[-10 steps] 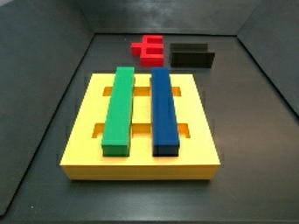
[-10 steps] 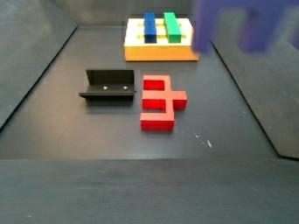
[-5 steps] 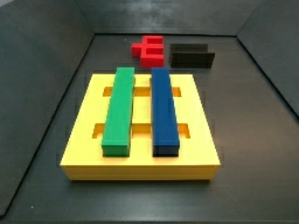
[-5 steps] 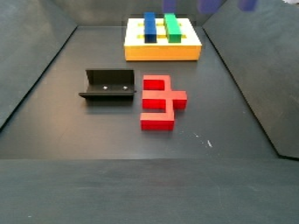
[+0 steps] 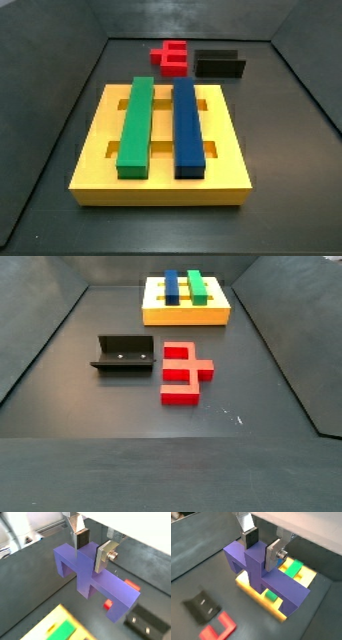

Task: Pick up the purple object. Move up. Move to above the board. Insert the purple object.
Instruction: Move to above the board, then insert the purple object.

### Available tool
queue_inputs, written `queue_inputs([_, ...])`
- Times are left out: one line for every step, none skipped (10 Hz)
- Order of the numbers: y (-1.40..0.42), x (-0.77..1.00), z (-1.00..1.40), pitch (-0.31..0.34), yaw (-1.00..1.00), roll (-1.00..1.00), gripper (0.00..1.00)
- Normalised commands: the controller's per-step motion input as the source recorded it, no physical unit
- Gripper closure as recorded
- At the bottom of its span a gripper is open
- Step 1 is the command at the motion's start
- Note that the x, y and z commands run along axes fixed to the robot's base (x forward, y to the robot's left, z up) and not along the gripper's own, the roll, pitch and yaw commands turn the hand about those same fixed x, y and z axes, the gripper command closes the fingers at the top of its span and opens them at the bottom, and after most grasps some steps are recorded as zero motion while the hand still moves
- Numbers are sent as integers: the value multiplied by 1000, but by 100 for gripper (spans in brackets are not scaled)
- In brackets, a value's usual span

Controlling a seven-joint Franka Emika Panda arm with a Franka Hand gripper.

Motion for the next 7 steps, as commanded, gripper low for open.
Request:
queue_inputs([-1400,412,165,167,9,-1,100])
queue_inputs([-1400,437,171,159,10,7,100])
queue_inputs([-882,296,115,154,10,14,100])
queue_inputs([-603,229,86,157,2,21,100])
queue_inputs([-210,104,45,103,12,15,100])
queue_inputs([-26,0,-20,0,0,0,100])
queue_inputs([-317,0,-297,-56,0,0,100])
